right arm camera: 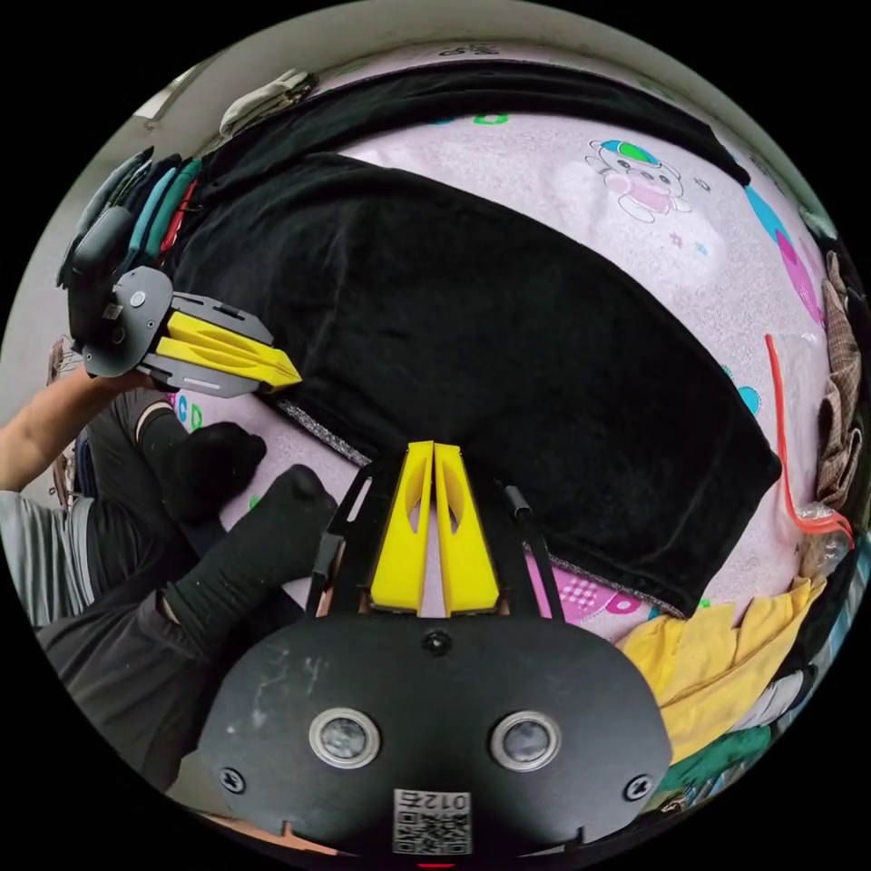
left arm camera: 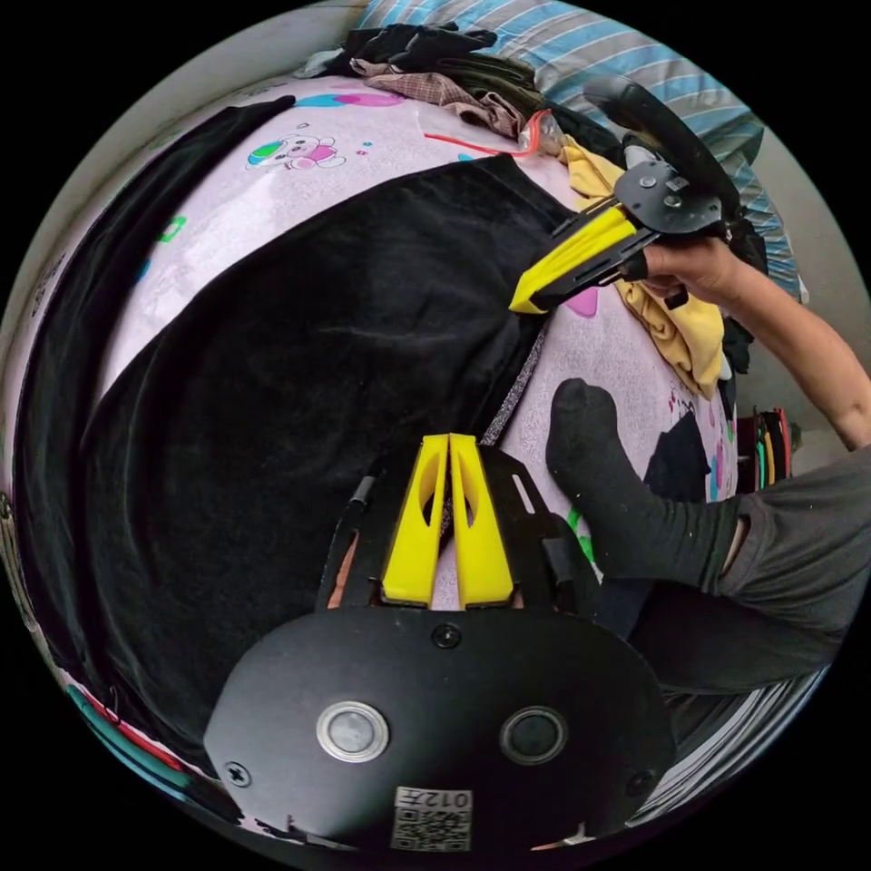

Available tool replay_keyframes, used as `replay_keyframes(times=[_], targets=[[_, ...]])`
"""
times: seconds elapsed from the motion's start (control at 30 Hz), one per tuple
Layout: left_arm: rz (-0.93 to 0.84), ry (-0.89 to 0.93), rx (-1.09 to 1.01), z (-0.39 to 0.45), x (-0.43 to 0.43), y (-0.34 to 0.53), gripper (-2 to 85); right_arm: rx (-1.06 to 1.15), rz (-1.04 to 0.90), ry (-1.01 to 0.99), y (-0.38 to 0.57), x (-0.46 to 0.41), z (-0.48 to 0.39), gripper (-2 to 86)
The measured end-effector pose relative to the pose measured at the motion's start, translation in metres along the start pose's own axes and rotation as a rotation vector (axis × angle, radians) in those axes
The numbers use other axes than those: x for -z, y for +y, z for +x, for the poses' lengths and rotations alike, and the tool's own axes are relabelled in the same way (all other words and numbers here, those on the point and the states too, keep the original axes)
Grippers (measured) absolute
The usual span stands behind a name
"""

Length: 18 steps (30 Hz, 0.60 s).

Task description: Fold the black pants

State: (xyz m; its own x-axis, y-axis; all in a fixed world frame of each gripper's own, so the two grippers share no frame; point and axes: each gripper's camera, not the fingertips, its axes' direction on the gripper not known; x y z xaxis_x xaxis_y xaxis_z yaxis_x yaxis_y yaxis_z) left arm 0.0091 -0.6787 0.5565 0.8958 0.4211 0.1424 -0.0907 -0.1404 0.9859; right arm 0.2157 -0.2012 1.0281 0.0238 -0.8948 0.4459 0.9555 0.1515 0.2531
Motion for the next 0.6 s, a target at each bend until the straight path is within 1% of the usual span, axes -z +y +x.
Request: replay_keyframes(times=[0.1,0.2,0.27,0.3,0.37,0.47,0.53,0.6], targets=[[-0.006,0.011,-0.021,-0.001,0.003,0.002,0.2,-0.025,-0.065,0.036,0.015,-0.002,0.013,-1.0],[0.015,0.006,-0.013,-0.005,0.010,0.001,0.3,-0.134,-0.010,0.067,0.034,0.015,0.039,-1.0],[0.024,0.011,0.004,-0.008,0.012,0.001,0.3,-0.315,0.084,0.080,0.056,0.034,0.075,-1.0],[0.021,0.020,0.011,-0.010,0.012,0.000,0.4,-0.369,0.107,0.085,0.064,0.038,0.085,-1.0],[0.011,0.030,0.018,-0.011,0.011,0.000,0.4,-0.574,0.176,0.158,0.098,0.051,0.122,-1.0],[0.010,0.029,0.022,-0.010,0.010,0.001,0.4,-0.745,0.189,0.200,0.137,0.053,0.153,-1.0],[0.017,0.034,0.029,-0.011,0.013,0.002,0.4,-0.794,0.196,0.187,0.154,0.051,0.162,-1.0],[0.019,0.047,0.037,-0.013,0.015,0.002,0.3,-0.783,0.213,0.151,0.163,0.046,0.164,-1.0]])
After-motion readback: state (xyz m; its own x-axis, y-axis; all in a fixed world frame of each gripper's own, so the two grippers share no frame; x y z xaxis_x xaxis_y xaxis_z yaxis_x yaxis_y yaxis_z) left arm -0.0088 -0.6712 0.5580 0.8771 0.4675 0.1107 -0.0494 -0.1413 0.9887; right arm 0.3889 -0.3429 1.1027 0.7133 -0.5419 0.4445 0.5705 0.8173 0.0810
